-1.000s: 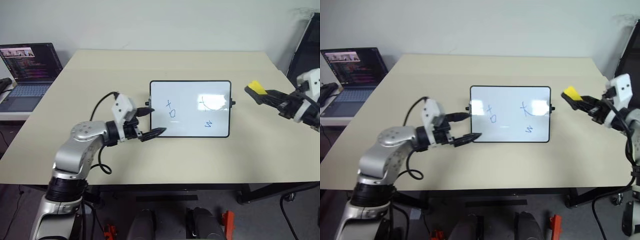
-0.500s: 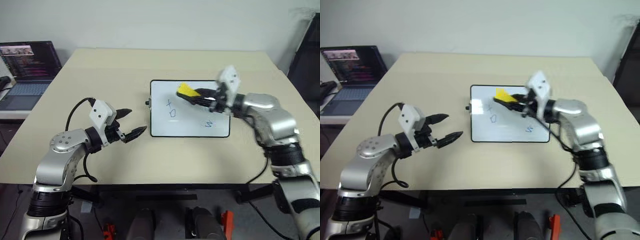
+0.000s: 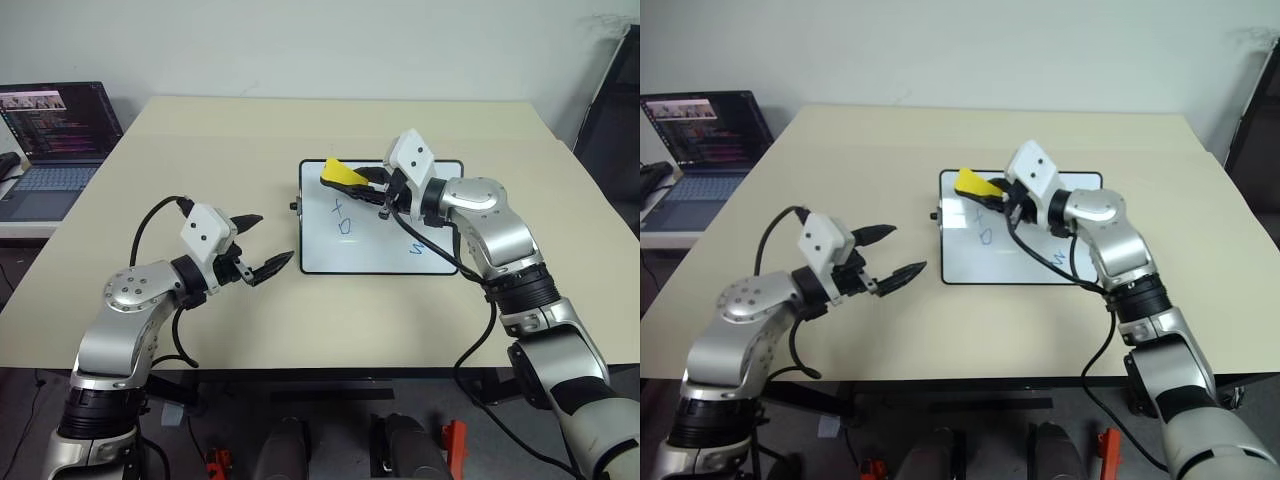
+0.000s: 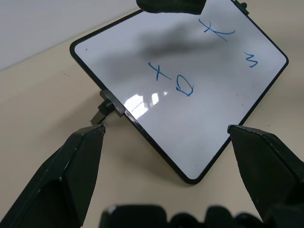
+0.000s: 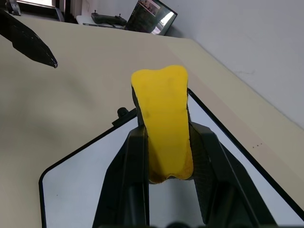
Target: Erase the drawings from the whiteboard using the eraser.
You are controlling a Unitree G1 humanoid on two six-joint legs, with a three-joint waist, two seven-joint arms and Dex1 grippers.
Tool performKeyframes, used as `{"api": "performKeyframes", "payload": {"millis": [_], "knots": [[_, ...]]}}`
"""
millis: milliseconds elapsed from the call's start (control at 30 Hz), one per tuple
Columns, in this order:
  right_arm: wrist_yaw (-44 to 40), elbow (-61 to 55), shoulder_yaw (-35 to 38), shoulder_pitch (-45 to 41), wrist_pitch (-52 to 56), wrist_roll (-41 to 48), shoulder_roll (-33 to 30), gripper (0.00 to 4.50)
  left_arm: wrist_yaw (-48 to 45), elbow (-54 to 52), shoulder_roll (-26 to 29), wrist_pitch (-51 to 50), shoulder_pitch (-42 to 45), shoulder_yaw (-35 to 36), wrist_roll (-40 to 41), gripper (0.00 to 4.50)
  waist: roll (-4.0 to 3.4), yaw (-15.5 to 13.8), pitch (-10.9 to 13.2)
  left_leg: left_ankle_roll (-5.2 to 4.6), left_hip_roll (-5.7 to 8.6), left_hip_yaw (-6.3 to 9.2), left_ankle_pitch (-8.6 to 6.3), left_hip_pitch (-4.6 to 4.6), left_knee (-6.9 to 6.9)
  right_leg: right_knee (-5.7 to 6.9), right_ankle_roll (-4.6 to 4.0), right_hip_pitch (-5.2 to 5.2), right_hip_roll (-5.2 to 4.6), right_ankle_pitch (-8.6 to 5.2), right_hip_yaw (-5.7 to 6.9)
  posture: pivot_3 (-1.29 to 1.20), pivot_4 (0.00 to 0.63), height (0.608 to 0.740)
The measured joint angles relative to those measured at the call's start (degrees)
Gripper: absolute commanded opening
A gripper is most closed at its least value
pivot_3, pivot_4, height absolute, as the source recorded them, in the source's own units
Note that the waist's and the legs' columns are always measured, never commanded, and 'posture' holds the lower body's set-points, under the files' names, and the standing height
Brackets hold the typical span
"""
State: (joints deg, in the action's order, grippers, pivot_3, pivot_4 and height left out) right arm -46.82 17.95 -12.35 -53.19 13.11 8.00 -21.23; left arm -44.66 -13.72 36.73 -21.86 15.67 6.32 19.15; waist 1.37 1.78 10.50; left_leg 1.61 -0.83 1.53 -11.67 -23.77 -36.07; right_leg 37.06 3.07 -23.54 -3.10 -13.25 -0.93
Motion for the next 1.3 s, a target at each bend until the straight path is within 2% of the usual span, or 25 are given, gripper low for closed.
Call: {"api": "performKeyframes", "payload": {"millis": [433, 867, 1300], "knots": [[0.67, 5.08, -0.01, -2.29, -3.91, -2.46, 1.87, 0.86, -1.45, -0.05, 0.12, -0.01, 0.03, -1.34, 0.01, 4.50, 0.00, 0.04, 0.00, 0.00, 0.00, -0.01, 0.00, 0.00, 0.00, 0.00, 0.00, 0.00, 0.00, 0.00, 0.00, 0.00, 0.150, 0.740], [3.00, 24.10, -1.48, -8.78, -12.59, -11.51, 3.71, 0.86, -2.23, 0.26, -0.12, 0.55, -0.01, -3.86, -0.43, 4.50, -0.01, 0.09, 0.00, 0.00, 0.00, -0.02, 0.00, 0.00, 0.01, 0.00, -0.01, -0.01, 0.00, 0.00, -0.01, 0.00, 0.150, 0.740], [3.22, 31.45, -3.55, -12.32, -16.58, -17.43, 4.43, 0.86, -2.21, 1.49, -0.55, 1.25, -0.32, -3.94, -1.31, 4.50, -0.01, 0.13, 0.00, 0.00, 0.00, -0.02, 0.00, 0.17, 0.01, 0.06, -0.03, 0.10, 0.00, 0.01, -0.03, 0.00, 0.150, 0.740]]}}
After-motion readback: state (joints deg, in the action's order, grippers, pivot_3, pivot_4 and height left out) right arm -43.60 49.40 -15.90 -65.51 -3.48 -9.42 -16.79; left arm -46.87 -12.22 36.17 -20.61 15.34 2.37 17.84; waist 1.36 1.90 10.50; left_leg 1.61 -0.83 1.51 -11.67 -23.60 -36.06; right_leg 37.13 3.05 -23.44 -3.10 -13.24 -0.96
